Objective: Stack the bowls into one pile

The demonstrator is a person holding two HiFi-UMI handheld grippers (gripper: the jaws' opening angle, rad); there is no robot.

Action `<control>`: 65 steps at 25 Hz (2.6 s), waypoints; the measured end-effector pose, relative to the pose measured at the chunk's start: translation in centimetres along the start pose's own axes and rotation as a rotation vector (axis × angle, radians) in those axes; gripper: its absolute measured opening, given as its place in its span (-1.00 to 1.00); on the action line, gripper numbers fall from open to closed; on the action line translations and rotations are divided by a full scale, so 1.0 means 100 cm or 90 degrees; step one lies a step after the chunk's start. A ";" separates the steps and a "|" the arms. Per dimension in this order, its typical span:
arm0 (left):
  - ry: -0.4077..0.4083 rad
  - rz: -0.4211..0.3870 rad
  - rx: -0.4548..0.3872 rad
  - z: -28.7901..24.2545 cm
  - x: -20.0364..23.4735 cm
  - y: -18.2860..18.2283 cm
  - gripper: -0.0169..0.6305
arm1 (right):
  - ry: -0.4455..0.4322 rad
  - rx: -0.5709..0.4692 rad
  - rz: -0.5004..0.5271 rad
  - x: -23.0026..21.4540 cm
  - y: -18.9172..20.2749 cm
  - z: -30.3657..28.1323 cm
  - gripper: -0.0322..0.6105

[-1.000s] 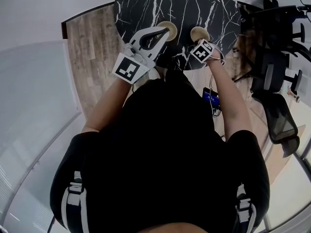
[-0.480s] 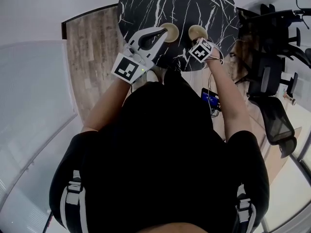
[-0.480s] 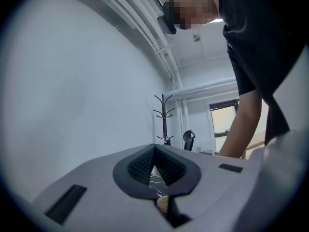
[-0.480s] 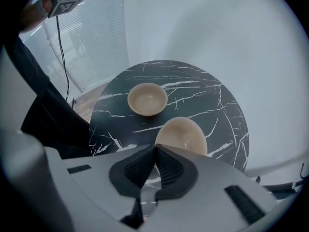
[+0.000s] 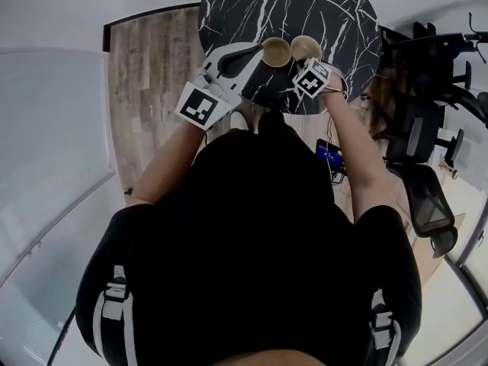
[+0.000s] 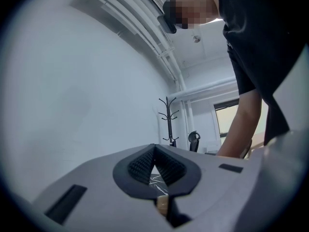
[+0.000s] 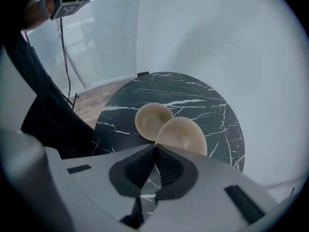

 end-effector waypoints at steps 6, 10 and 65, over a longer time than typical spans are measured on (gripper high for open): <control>-0.029 -0.003 0.006 0.021 0.006 -0.001 -0.93 | -0.004 -0.006 0.033 0.007 -0.021 -0.005 -0.88; -0.052 -0.007 0.010 0.034 0.013 -0.001 -0.93 | -0.017 -0.011 0.051 0.014 -0.036 -0.012 -0.88; -0.006 -0.005 0.003 -0.010 0.021 -0.017 -0.93 | -0.028 -0.498 -0.200 -0.027 -0.100 0.178 -0.57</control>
Point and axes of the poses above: the fingertips, and each gripper's own axes: z backward along the fingers, x to its left, y out of its underside, the point moved 3 cm from there along z, backward along the fingers, and after that the axes turned 5 degrees about y, right-handed, at the moved point
